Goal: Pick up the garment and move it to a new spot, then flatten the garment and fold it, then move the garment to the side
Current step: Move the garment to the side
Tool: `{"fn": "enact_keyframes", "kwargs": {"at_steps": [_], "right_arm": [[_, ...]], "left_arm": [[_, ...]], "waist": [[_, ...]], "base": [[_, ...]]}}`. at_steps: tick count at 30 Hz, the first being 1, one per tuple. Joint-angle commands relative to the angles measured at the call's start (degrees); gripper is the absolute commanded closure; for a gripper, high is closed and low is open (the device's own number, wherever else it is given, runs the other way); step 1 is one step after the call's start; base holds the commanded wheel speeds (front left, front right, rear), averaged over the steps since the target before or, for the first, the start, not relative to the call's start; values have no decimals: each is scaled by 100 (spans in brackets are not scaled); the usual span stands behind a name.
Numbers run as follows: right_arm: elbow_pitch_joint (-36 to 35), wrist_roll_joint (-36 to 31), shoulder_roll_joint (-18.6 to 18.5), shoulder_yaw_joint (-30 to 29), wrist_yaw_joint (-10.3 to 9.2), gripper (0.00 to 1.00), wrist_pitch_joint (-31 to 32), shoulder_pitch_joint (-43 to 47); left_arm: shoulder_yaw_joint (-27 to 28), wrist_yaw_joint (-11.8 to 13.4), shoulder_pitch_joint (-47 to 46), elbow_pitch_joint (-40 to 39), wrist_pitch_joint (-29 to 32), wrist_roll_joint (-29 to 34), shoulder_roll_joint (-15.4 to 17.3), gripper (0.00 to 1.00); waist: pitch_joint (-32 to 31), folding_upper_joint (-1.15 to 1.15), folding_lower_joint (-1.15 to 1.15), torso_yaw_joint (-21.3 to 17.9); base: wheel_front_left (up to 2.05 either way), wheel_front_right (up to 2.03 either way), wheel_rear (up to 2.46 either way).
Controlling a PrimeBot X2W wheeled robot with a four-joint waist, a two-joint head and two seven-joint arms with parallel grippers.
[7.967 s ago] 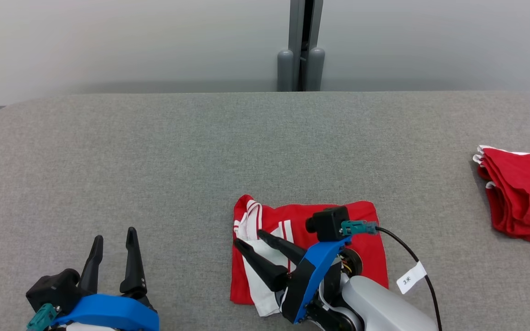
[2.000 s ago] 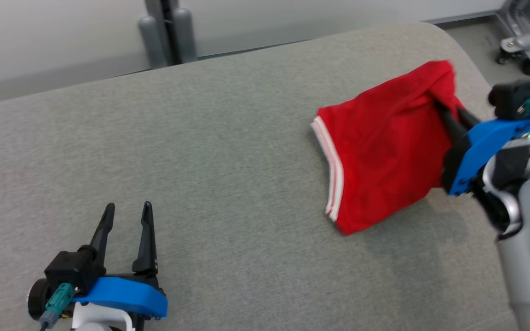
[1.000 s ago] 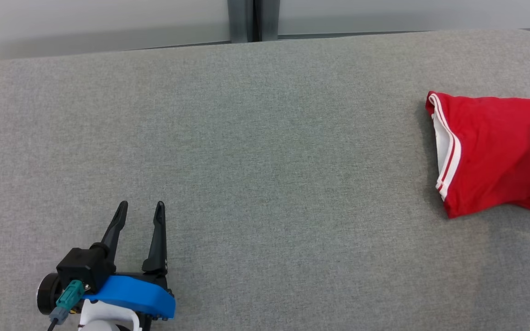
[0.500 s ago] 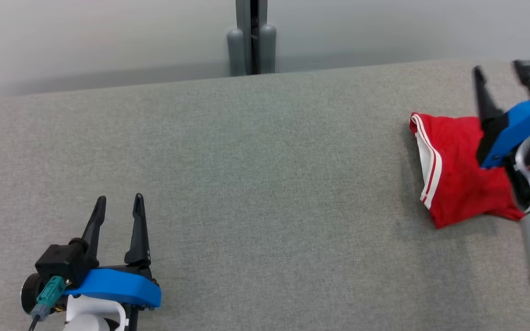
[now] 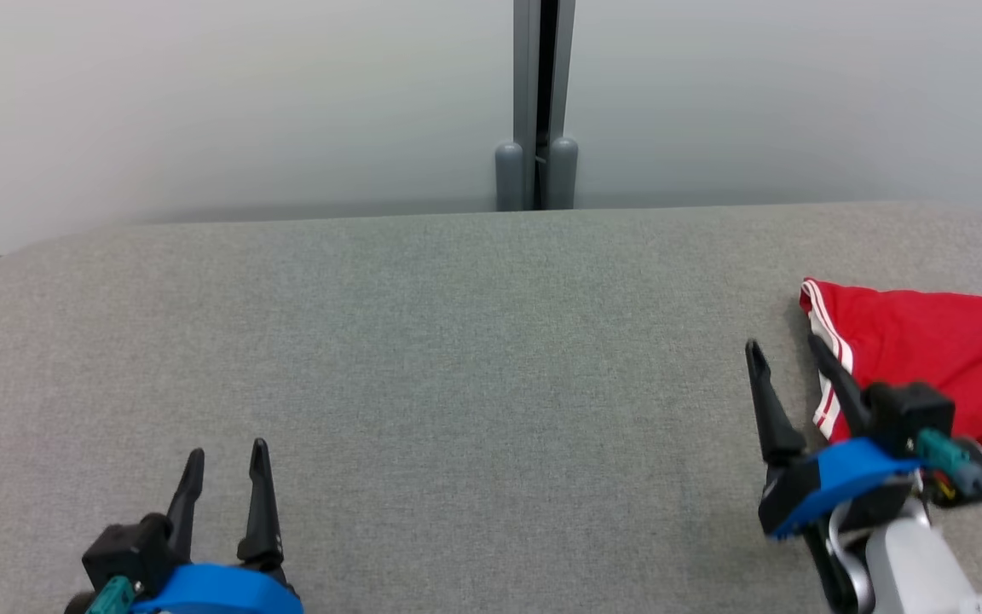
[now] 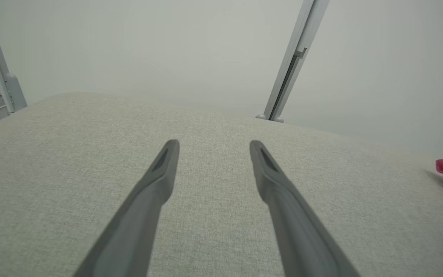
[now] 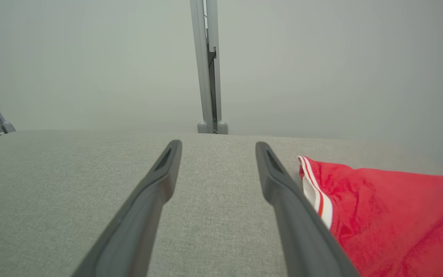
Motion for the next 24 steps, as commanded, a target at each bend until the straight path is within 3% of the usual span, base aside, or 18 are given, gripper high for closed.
{"fn": "enact_keyframes", "kwargs": {"at_steps": [1,9,24], "right_arm": [[-166,9,12,79,1,0,-96,370],[-484,388,16,363,1,0,-296,1185],[-354,543,17,537,1,0,-438,1294]], "left_arm": [[45,-57,129,26,-48,-66,-37,0],[80,-40,477,25,-78,27,-61,0],[55,-97,549,-70,-90,143,-134,0]], "waist": [[-71,0,0,18],[-202,0,0,17],[-226,0,0,-25]], "base": [[0,0,0],[0,0,0],[0,0,0]]}}
